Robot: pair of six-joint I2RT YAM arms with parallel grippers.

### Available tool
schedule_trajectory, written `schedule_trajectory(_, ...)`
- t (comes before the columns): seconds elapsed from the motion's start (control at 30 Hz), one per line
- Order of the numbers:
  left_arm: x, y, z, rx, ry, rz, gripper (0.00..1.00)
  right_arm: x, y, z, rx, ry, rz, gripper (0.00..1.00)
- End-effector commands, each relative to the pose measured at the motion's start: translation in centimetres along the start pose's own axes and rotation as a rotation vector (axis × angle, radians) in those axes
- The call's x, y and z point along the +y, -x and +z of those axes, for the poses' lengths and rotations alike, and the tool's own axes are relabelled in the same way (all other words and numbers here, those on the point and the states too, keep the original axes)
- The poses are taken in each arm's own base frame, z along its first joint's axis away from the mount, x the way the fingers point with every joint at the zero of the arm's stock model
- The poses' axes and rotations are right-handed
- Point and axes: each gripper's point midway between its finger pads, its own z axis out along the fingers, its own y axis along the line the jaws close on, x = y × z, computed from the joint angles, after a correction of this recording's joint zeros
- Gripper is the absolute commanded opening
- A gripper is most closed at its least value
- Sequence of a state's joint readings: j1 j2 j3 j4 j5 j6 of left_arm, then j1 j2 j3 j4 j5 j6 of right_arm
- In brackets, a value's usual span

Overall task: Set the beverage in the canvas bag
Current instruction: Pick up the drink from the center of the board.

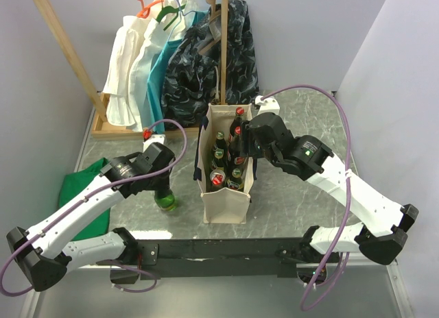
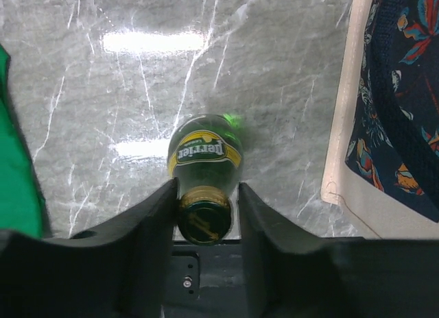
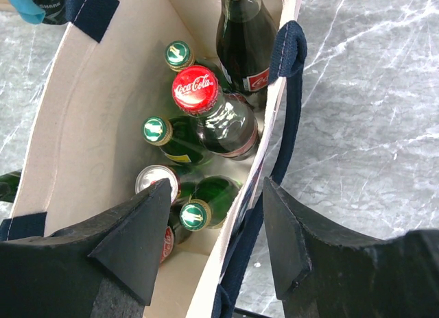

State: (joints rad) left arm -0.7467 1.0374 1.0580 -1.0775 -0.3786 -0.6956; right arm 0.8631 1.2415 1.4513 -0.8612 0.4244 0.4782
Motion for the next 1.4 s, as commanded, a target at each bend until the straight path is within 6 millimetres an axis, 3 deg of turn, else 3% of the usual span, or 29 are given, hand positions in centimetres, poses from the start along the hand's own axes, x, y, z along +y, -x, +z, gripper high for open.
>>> schedule_trajectory(0.0,-0.2,0.5,0.0,-0.026,-0.016,-0.011,0.41,-0.3,0.4,0.0,-0.014,-0.017,0.001,0.63)
schedule_trajectory(0.17,-0.2,0.3,0.2,-0.023,-0.016,-0.005,0.36,-0.5,0.7,0.0,-0.019,-0.024,-0.005,0.63)
schedule_trajectory(0.23,-0.4,0.3,0.3,-0.022,-0.019,-0.003,0.28,-0.6,0.8,0.0,-0.021,-0.025,-0.003,0.63)
schedule_trajectory(0.37,-0.4,0.3,0.6,-0.016,-0.010,0.004,0.01,-0.7,0.7,0.0,-0.019,-0.026,-0.005,0.63)
schedule_trajectory(0.6,-0.7,0.9,0.8,-0.016,-0.006,0.044,0.01,-0.5,0.8,-0.1,-0.017,-0.017,0.000,0.63)
schedule_trajectory(0.93,-1.6,4.6,-1.4,-0.132,-0.049,0.038,0.01,-0.4,0.6,-0.1,-0.015,-0.007,0.006,0.63)
schedule_trajectory(1.37,-2.2,6.9,-3.4,-0.188,-0.080,0.036,0.01,-0.2,0.4,-0.2,-0.008,0.011,0.006,0.64)
